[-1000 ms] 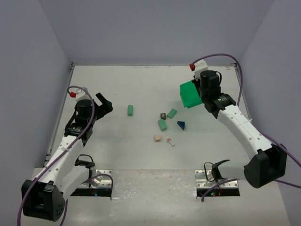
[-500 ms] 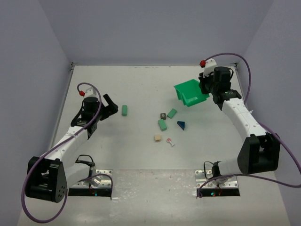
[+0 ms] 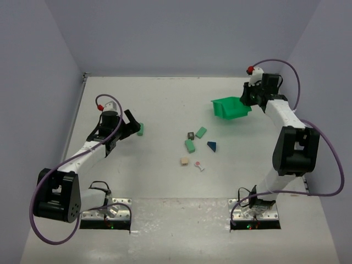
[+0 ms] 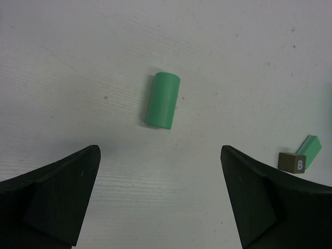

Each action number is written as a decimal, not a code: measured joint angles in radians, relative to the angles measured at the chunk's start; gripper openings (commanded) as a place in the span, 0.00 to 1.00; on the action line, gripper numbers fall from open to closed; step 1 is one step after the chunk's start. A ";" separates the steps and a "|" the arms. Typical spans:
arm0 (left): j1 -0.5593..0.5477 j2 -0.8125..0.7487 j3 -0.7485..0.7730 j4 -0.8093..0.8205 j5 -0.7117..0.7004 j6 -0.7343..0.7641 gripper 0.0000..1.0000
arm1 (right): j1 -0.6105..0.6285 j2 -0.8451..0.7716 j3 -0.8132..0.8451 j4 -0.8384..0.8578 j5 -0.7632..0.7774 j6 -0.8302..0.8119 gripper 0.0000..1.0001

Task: Build the wood block tower

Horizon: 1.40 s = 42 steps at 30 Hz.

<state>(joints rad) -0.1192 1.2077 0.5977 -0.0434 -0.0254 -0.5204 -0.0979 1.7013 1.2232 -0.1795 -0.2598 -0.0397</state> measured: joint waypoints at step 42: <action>0.000 0.101 0.193 -0.207 0.154 0.153 1.00 | -0.045 -0.012 0.021 0.026 0.046 0.047 0.99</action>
<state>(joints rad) -0.1192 1.3083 0.7902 -0.2502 0.1291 -0.3678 -0.1425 1.6895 1.2444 -0.1535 -0.2141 0.0070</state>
